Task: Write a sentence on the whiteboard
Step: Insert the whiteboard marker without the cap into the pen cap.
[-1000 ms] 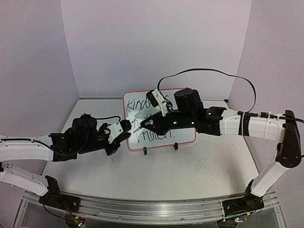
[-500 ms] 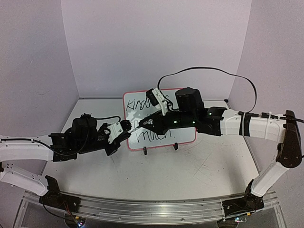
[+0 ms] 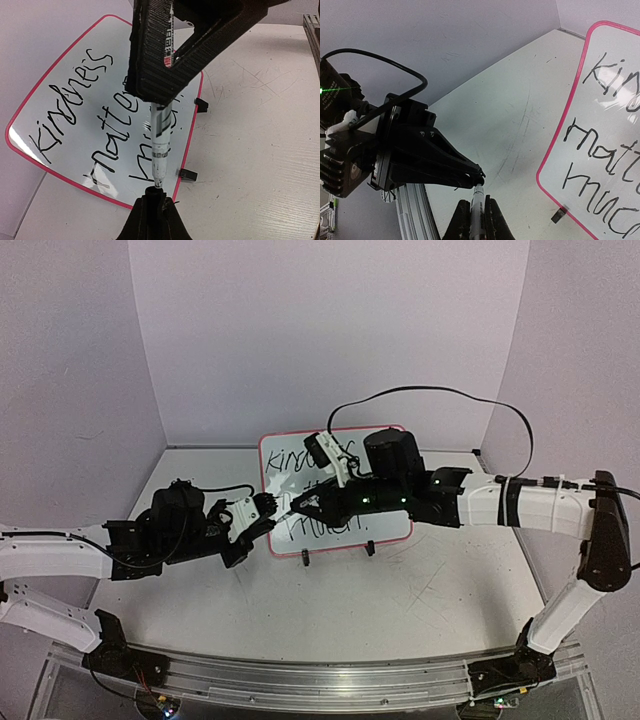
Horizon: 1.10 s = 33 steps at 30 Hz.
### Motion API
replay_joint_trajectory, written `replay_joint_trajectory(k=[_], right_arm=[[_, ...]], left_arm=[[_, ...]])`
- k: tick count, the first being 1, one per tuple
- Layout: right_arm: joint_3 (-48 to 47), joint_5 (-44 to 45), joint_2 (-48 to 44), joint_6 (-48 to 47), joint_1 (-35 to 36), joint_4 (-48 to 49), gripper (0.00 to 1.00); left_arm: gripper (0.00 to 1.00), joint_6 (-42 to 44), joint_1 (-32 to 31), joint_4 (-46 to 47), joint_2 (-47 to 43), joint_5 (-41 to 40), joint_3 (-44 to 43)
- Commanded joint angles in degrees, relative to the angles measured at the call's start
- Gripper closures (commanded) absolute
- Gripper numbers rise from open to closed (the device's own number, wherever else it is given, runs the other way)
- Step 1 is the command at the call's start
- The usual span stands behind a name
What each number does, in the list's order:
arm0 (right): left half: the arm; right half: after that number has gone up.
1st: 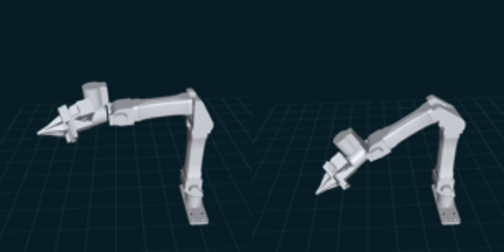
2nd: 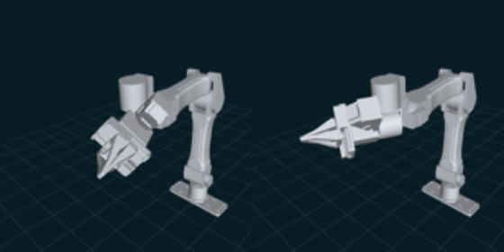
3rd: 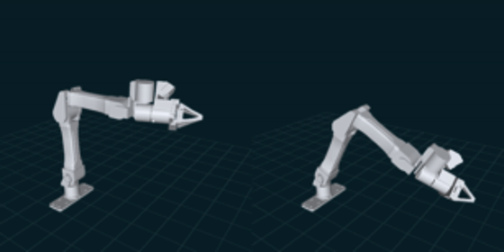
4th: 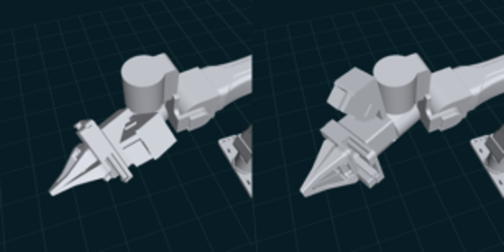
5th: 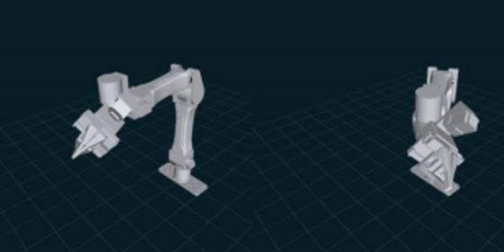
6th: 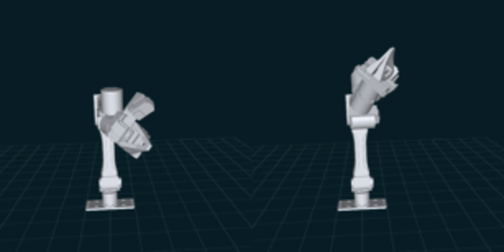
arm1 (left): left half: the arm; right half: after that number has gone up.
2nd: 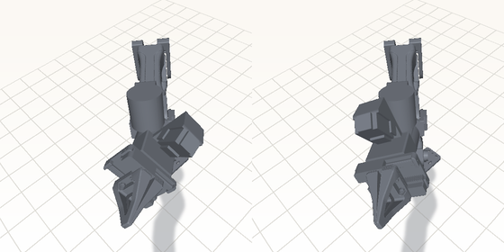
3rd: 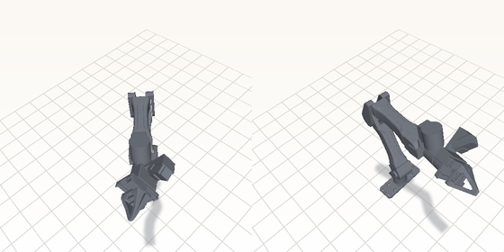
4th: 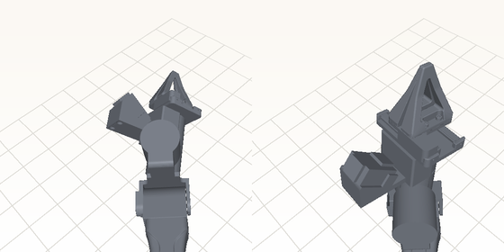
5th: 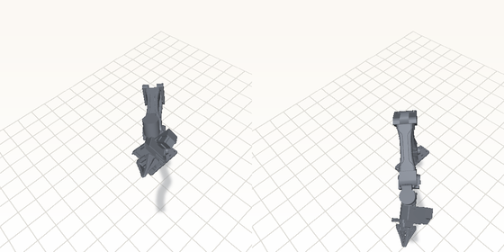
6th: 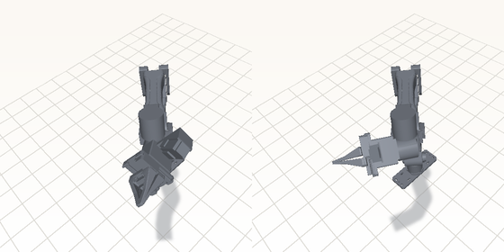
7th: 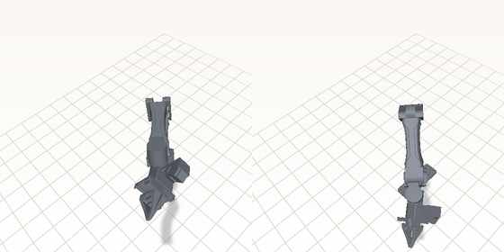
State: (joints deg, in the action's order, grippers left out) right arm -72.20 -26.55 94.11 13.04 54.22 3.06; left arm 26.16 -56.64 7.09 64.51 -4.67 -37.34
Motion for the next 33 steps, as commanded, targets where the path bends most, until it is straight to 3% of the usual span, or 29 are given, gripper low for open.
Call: replay_joint_trajectory(k=[1,13,19,28,33], right_arm=[[-2.51,-1.86,1.49,0.50,0.28,2.19,1.00],[-7.29,-9.87,6.98,2.55,0.24,0.11,1.00],[-9.34,-14.73,10.60,4.68,0.20,-0.85,1.00],[-10.07,-18.03,13.02,6.46,0.19,0.23,1.00],[-11.82,-24.50,16.57,6.52,0.63,-0.26,1.00]], left_arm=[[1.00,0.64,-0.14,1.87,-1.32,0.63,-0.07],[1.00,0.66,-0.14,1.70,-1.57,2.08,-1.84],[1.00,-5.53,-0.14,2.37,0.11,0.00,-4.81],[1.00,-4.68,-0.17,6.89,-3.53,6.32,-4.78],[1.00,-4.28,-0.22,7.55,-0.97,10.97,-7.50]])
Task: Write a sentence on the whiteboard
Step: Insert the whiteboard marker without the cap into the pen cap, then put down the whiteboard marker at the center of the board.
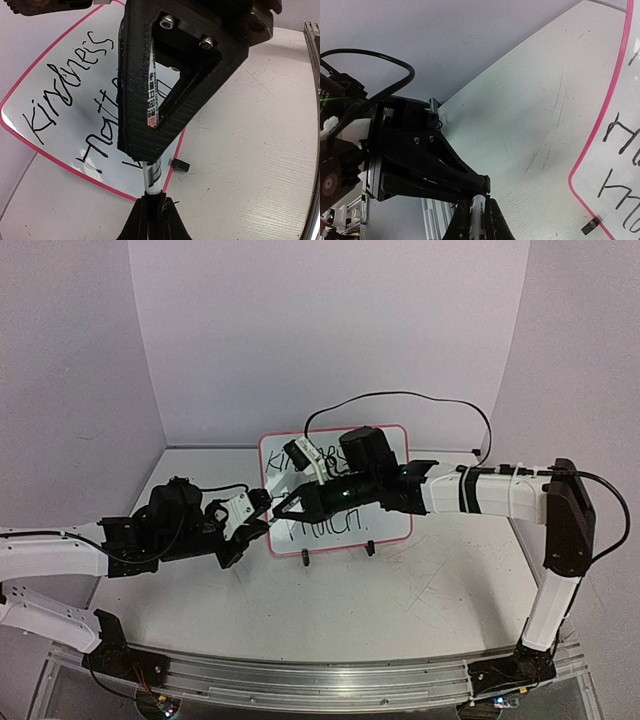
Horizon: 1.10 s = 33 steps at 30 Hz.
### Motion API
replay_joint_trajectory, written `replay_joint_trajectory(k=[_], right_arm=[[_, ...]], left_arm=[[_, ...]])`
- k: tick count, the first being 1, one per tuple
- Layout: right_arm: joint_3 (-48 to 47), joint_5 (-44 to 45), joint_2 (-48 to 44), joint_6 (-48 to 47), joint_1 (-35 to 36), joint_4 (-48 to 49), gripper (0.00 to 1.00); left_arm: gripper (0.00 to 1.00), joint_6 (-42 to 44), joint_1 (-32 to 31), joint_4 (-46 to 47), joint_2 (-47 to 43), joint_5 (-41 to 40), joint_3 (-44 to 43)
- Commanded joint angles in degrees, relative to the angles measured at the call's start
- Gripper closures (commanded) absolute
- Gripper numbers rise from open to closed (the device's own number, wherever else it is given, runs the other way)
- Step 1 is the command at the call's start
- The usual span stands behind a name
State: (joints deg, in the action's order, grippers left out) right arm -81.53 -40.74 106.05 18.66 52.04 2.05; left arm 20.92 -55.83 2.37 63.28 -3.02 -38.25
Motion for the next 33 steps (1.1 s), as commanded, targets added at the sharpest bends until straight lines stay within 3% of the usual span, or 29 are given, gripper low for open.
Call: replay_joint_trajectory(k=[1,8,14,20,23,26,33], right_arm=[[-2.69,-10.62,5.21,0.14,3.17,0.53,1.00],[-7.17,-5.59,9.15,-4.88,4.79,-10.75,1.00],[-4.21,0.80,6.40,-1.32,5.93,-7.35,1.00],[5.31,5.42,-3.08,2.40,1.26,-4.49,1.00],[11.10,5.72,-7.34,2.28,-1.70,-3.84,1.00],[15.37,-1.18,-9.12,3.56,-5.11,-4.30,1.00],[27.73,-12.18,-14.78,18.32,-9.06,-4.63,0.99]], left_arm=[[1.00,0.87,-1.04,12.67,0.89,10.24,-7.23],[1.00,2.70,-2.18,13.10,3.24,10.45,-10.82],[1.00,1.46,-3.73,12.98,3.33,7.14,-9.63],[0.98,-3.55,-3.76,7.06,-5.49,0.91,-3.47],[0.83,-9.67,-3.76,0.53,-7.55,-2.54,-2.82],[0.66,-16.79,-3.69,-4.14,-7.69,-4.30,-2.94],[0.48,-25.14,-3.65,-1.42,-6.04,-2.64,-1.51]])
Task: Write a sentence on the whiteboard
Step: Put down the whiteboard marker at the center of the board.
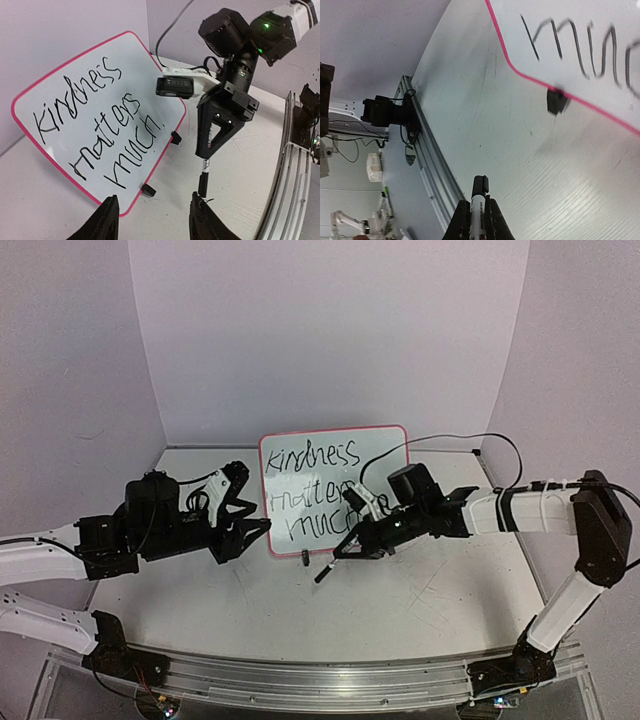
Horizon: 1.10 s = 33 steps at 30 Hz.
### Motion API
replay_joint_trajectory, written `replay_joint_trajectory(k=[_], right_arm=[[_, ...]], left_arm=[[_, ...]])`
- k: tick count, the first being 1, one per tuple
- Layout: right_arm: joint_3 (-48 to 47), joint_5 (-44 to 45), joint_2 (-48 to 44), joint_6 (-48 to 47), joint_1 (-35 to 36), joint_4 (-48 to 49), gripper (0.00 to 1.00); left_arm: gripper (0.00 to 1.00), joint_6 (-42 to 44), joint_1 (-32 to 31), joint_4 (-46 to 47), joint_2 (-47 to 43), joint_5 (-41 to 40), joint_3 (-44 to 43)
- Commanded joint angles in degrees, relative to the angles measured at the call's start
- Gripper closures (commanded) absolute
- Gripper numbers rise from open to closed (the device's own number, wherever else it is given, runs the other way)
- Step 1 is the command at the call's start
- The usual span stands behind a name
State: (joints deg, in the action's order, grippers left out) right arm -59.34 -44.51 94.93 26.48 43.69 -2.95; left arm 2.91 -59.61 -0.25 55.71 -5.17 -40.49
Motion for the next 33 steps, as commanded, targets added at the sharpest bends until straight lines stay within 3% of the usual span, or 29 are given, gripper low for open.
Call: replay_joint_trajectory(k=[1,2,3,4,9,15,23,26,28,33], right_arm=[[6.76,-9.00,-4.66,12.58,-1.14,0.36,0.99],[7.34,-8.53,-6.09,13.84,-1.36,0.32,0.99],[8.18,-7.08,-7.30,16.04,-1.83,0.20,0.99],[9.28,-5.65,-8.19,18.79,-2.39,0.25,0.99],[15.99,-2.94,-7.09,35.04,-4.84,1.27,1.00],[20.97,1.56,-6.67,48.10,-5.66,0.22,0.95],[21.98,19.06,-8.64,55.88,-6.43,-8.81,0.82],[20.34,23.32,-7.10,55.92,-6.58,-10.50,0.76],[19.30,26.48,-6.80,55.78,-6.59,-11.33,0.66],[17.14,31.57,-8.79,52.80,-6.56,-13.41,0.57]], left_arm=[[0.44,-7.52,0.18,3.16,2.87,0.98,1.04],[0.40,-7.94,0.11,4.15,4.58,2.24,1.03],[0.28,-8.49,0.07,4.87,7.12,3.47,0.55],[0.24,-8.88,0.10,4.84,10.43,4.48,-0.67],[0.27,-10.95,0.12,4.81,19.33,10.37,-5.20],[0.27,-10.39,0.11,5.77,19.90,12.03,-6.39],[0.25,-9.71,0.11,6.58,13.90,8.08,-3.95],[0.25,-9.33,0.10,6.47,11.99,7.15,-3.78],[0.24,-9.02,0.08,6.49,10.50,6.23,-3.55],[0.22,-8.22,0.11,6.46,6.48,1.24,-3.54]])
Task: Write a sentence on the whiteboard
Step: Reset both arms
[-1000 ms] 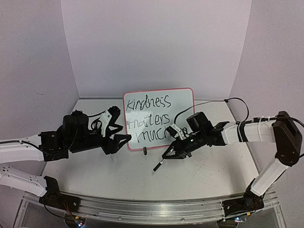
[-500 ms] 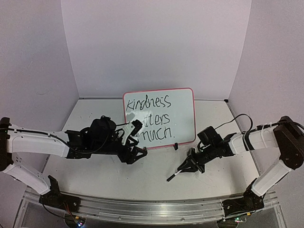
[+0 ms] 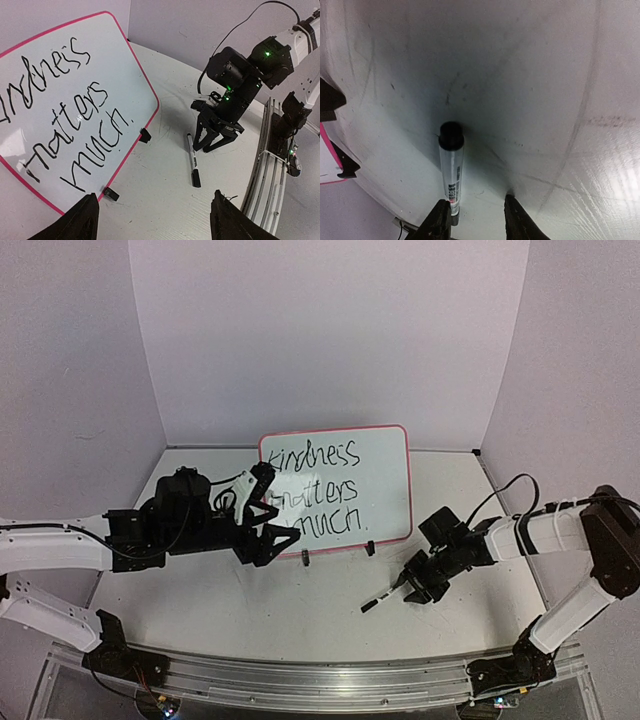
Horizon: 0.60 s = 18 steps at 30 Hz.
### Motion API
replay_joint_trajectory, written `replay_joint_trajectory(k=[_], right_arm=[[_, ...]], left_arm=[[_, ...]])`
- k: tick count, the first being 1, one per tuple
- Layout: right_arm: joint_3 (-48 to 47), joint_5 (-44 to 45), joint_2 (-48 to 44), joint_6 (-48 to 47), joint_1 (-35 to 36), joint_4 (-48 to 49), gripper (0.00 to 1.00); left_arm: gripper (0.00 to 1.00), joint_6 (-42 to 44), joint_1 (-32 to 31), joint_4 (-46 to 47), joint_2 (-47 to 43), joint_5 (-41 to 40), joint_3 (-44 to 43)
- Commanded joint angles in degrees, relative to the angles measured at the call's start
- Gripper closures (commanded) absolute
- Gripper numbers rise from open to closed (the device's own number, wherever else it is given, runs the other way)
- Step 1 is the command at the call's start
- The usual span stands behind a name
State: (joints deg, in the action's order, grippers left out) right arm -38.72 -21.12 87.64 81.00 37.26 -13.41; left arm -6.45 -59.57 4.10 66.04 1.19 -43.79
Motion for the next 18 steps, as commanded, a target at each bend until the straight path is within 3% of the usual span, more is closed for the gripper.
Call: replay_joint_trajectory(k=[1,3,8,14,18], right_arm=[[-4.21,9.29,-2.45,-2.93,-0.15,-3.57,0.55],[-5.95,12.36,-4.88,-7.08,-0.15,-5.69,0.45],[-12.06,25.97,-13.99,-20.45,-0.14,-14.23,0.05],[-23.71,45.49,-27.89,-47.25,-0.13,-18.89,0.02],[-29.36,51.62,-36.05,-65.51,-0.16,-12.25,0.02]], left_arm=[[0.22,1.11,0.07,2.06,-4.79,-6.56,-0.32],[0.18,0.56,0.07,2.13,-5.86,-9.15,-0.70],[0.09,-0.96,0.06,1.52,-6.60,-18.96,-4.64],[0.01,2.44,0.13,-4.70,-5.09,-35.91,-17.60],[0.01,8.35,0.16,-7.00,-5.65,-43.02,-27.50]])
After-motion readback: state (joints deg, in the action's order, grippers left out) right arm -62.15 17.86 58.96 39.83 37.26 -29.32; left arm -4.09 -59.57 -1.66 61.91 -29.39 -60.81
